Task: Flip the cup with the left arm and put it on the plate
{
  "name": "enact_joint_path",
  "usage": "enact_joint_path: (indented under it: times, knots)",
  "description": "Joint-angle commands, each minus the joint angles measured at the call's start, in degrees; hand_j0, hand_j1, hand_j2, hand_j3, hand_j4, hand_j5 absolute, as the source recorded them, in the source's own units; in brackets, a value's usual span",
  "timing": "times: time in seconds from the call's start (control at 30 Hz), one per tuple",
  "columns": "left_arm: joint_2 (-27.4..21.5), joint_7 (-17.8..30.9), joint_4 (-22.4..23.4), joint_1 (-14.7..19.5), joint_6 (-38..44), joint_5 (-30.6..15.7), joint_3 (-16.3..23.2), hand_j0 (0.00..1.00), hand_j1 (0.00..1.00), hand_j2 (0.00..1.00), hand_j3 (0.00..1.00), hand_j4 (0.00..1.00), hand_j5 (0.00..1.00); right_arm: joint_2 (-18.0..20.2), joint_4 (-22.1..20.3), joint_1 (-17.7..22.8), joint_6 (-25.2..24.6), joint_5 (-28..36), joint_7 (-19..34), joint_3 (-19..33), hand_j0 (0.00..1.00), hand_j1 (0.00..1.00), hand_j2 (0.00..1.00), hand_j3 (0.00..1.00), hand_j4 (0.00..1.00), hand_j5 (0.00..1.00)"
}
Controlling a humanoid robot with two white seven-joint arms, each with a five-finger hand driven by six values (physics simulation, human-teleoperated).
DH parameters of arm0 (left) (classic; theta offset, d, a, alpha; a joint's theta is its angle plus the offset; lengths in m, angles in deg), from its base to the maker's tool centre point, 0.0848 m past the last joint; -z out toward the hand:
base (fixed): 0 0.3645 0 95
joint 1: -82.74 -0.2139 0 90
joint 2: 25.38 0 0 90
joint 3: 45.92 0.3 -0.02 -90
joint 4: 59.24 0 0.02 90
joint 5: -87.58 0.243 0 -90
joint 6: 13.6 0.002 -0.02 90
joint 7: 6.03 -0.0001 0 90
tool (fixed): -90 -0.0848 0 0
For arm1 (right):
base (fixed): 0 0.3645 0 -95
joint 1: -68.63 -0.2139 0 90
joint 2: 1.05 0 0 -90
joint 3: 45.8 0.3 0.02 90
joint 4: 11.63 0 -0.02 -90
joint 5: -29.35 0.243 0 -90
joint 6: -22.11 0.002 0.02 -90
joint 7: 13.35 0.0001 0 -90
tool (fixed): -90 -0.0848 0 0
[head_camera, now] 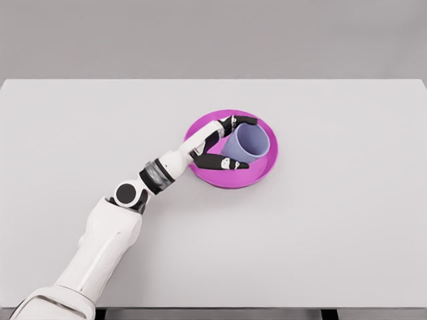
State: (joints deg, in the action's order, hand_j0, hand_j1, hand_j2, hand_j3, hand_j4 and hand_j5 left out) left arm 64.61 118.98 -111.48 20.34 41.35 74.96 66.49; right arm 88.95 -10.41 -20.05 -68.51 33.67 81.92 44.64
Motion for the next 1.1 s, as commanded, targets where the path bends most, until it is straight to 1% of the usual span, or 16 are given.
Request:
enact_joint_path:
  times: [0.0,0.03,0.1,0.57,0.6,0.63,0.77,0.8,0.97,1.07]
  knots:
    - [0.01,-0.01,0.12,-0.09,0.06,-0.30,-0.01,0.87,0.87,0.87,0.87,0.87,0.87,0.00,0.01,0.00,0.00,-0.01,0.01,-0.01,1.00,1.00,1.00,1.00,1.00,1.00]
    - [0.01,-0.01,0.12,0.00,0.06,-0.21,-0.01,0.94,0.94,0.94,0.94,0.94,0.94,0.00,0.01,0.00,0.00,-0.01,0.01,-0.01,1.00,1.00,1.00,1.00,1.00,1.00]
    - [0.01,-0.01,0.12,0.00,0.06,-0.03,0.08,1.00,1.00,1.00,1.00,1.00,1.00,0.00,0.01,0.00,0.00,-0.01,0.01,-0.01,1.00,1.00,1.00,1.00,1.00,1.00]
    - [0.01,-0.01,0.21,0.00,0.06,0.40,0.35,1.00,1.00,1.00,1.00,1.00,1.00,0.00,0.01,0.00,0.00,-0.01,0.01,-0.01,1.00,1.00,1.00,1.00,1.00,1.00]
    - [0.01,-0.01,0.21,0.00,0.06,0.49,0.43,0.93,0.93,0.93,0.93,0.93,0.93,0.00,0.01,0.00,0.00,-0.01,0.01,-0.01,1.00,1.00,1.00,1.00,1.00,1.00]
    - [0.01,-0.01,0.21,0.09,0.06,0.49,0.43,0.66,0.66,0.66,0.66,0.66,0.66,0.00,0.01,0.00,0.00,-0.01,0.01,-0.01,1.00,1.00,1.00,1.00,1.00,1.00]
    - [0.01,-0.01,0.29,0.09,0.06,0.32,0.26,0.67,0.67,0.67,0.67,0.67,0.67,0.00,0.01,0.00,0.00,-0.01,0.01,-0.01,1.00,1.00,1.00,1.00,1.00,1.00]
    - [0.01,-0.01,0.47,0.00,0.06,0.23,0.17,0.69,0.69,0.69,0.69,0.69,0.69,0.00,0.01,0.00,0.00,-0.01,0.01,-0.01,1.00,1.00,1.00,1.00,1.00,1.00]
    - [0.01,-0.01,0.56,-0.09,0.06,-0.39,-0.09,0.72,0.72,0.72,0.72,0.72,0.72,0.00,0.01,0.00,0.00,-0.01,0.01,-0.01,1.00,1.00,1.00,1.00,1.00,1.00]
    - [-0.78,-0.01,0.56,0.00,0.06,-0.39,-0.09,0.79,0.79,0.79,0.79,0.79,0.79,0.00,0.01,0.00,0.00,-0.01,0.01,-0.01,1.00,1.00,1.00,1.00,1.00,1.00]
